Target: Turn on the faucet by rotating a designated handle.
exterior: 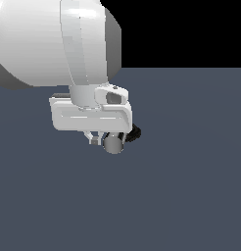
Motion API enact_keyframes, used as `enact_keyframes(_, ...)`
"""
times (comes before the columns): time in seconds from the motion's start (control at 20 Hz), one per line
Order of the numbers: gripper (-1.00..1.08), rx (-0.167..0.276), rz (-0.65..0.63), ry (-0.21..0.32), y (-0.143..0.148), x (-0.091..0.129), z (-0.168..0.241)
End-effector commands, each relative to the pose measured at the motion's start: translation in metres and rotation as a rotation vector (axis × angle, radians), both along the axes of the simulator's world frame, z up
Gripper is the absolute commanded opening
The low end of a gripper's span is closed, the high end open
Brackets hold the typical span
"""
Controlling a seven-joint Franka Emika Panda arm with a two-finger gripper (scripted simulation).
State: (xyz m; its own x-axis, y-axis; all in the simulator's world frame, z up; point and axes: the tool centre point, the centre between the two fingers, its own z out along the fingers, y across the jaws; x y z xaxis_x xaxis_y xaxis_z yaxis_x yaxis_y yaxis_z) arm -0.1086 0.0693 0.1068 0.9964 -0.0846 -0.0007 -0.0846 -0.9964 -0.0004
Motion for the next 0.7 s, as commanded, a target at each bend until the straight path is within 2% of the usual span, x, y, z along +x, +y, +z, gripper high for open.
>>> enact_keyframes(0.0, -1.0, 0.0, -0.001, -0.001, 0.0, 0.001, -0.001)
enact_keyframes(0.2, -1.0, 0.0, -0.001, -0.001, 0.0, 0.001, -0.001)
enact_keyframes(0.65, -1.0, 0.0, -0.001, -0.001, -0.045, 0.0, -0.001)
